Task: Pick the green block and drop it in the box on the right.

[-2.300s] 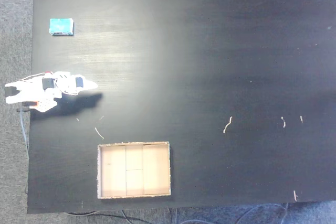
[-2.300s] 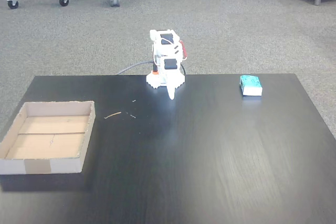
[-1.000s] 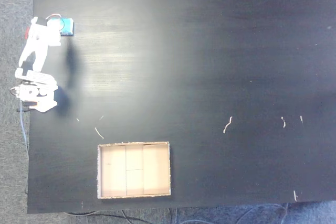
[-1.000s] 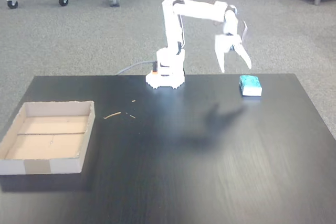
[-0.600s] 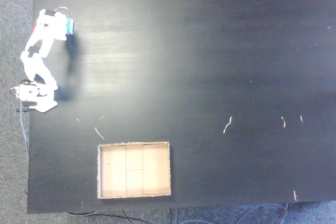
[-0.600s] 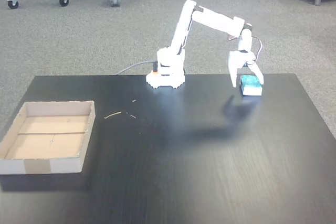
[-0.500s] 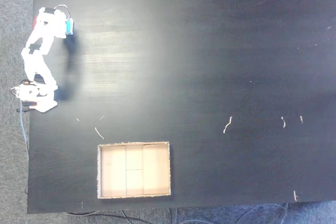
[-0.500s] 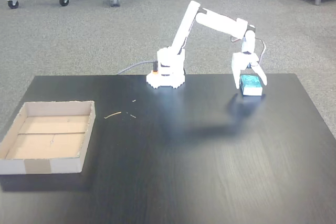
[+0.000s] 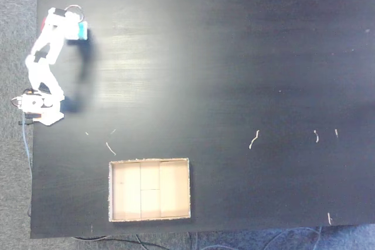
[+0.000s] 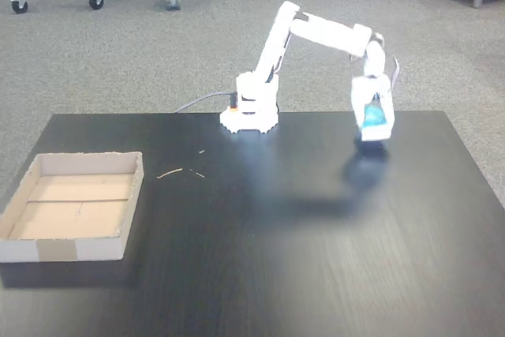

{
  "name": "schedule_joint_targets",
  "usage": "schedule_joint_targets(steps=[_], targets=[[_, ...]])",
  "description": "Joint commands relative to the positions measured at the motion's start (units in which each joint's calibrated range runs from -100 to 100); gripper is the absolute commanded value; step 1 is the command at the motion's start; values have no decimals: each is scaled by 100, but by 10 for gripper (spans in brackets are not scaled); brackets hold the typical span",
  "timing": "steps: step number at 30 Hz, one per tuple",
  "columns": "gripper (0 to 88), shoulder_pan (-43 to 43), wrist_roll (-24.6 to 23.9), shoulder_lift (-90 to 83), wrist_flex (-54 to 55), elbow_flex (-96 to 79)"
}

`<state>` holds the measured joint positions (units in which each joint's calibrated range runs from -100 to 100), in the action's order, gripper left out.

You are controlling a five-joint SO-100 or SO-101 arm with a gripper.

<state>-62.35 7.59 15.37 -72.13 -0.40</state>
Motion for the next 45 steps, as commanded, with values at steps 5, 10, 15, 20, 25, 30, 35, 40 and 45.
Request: schedule_joint_targets(steps=[5, 10, 15, 20, 25, 30, 35, 40, 45], targets=[[200, 2473, 352, -3366, -747, 249], [209, 5714, 733, -4204, -111, 548], [197, 8020, 791, -3578, 1565, 593], [200, 9063, 606, -1605, 2333, 2216], [196, 9522, 562, 376, 2234, 4492], [189, 9775, 733, 2239, 2209, 6495], [191, 9829, 1016, 3543, 1986, 7329], [198, 9913, 1255, 4788, 2019, 8200], [423, 9921, 1299, 4712, 1119, 8535]])
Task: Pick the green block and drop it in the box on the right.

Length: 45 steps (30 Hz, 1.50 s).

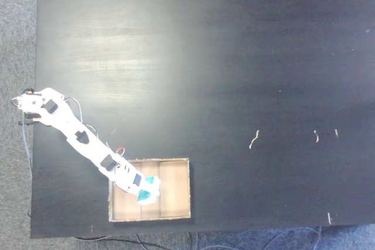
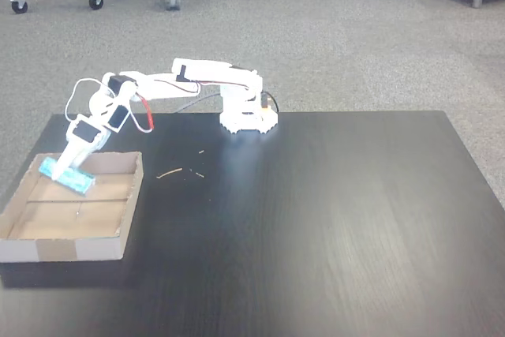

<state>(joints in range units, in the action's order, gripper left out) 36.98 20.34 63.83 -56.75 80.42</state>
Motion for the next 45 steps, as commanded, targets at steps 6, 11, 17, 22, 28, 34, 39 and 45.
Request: schedule_joint_targets(steps=[6, 11, 17, 22, 28, 34, 39, 45], targets=[[453, -42, -24, -1124, -907, -544], [452, -809, -230, -5849, -155, -5793], [157, -2786, -777, -12081, 142, -11569], [1, -3843, -2129, -15290, 786, -15349], [1, -4211, -2071, -16188, 2091, -18042], [1, -4525, -2012, -16188, 1141, -18042], [1, -4663, -1905, -16179, 918, -18042], [1, -4272, -2037, -16188, 910, -18042]])
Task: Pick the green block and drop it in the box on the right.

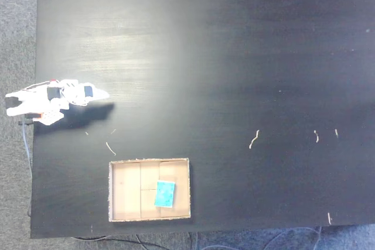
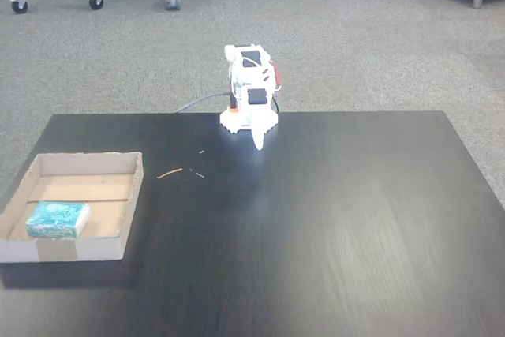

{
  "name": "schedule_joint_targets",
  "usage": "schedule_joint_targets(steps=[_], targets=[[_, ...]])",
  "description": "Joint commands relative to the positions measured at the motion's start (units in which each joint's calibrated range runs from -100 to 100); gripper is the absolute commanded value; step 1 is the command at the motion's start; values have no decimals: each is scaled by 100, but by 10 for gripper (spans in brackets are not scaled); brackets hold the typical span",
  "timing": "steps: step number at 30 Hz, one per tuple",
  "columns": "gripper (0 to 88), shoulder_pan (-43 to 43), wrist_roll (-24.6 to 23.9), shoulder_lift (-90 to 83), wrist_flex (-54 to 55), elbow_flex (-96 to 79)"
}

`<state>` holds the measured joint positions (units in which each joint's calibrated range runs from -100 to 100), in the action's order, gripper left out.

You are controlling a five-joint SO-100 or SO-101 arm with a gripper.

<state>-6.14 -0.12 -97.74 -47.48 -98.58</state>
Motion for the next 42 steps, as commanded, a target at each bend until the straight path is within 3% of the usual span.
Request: schedule_joint_targets(steps=[1, 42], targets=[[1, -38, 54, -31, -25, -142], [1, -153, 156, -22, -16, -142]])
